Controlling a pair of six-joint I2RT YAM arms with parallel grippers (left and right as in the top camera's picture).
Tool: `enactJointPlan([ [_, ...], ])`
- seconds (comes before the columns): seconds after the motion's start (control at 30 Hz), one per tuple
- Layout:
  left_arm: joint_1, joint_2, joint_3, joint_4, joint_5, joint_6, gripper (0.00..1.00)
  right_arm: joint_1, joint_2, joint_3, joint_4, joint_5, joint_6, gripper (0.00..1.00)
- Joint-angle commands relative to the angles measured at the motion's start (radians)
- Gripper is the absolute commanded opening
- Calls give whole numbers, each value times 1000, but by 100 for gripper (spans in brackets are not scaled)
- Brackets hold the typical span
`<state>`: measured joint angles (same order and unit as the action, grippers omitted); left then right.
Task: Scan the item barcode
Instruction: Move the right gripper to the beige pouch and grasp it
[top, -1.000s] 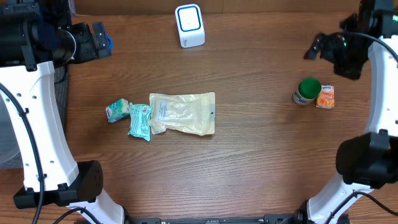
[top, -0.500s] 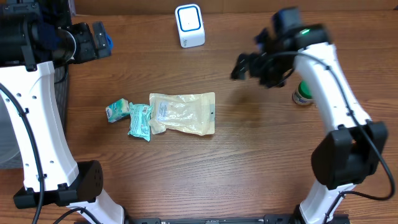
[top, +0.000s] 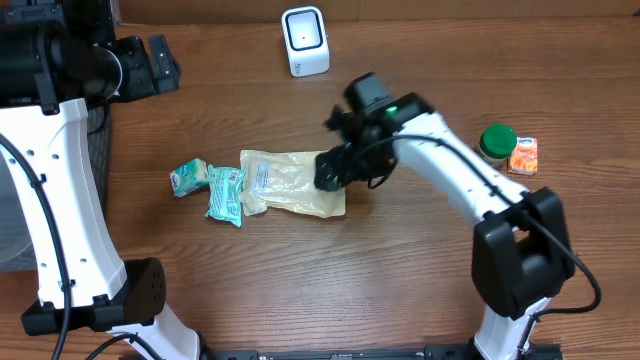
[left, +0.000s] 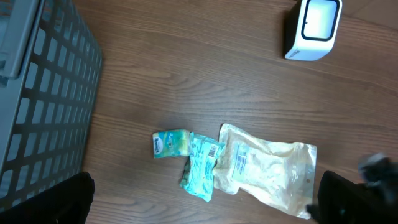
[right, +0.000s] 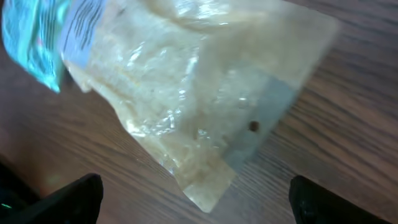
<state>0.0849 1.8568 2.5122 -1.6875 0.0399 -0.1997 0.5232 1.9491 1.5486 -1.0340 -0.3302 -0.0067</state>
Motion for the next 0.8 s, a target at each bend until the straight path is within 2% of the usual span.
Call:
enactJointPlan([
  [0.0,-6,3,10,-2,-6,17,100,80,-10,31,16,135,-184,100],
  [0.23,-6,3,10,-2,-6,17,100,289,2,21,69,407,-204,100],
  [0.4,-6,3,10,-2,-6,17,100,351,60,21,111,568,-204,97],
  [0.63,-6,3,10,-2,-6,17,100,355,150,21,157,592,-208,82],
  [0.77,-6,3,10,-2,-6,17,100,355,160,21,209,592,-212,80],
])
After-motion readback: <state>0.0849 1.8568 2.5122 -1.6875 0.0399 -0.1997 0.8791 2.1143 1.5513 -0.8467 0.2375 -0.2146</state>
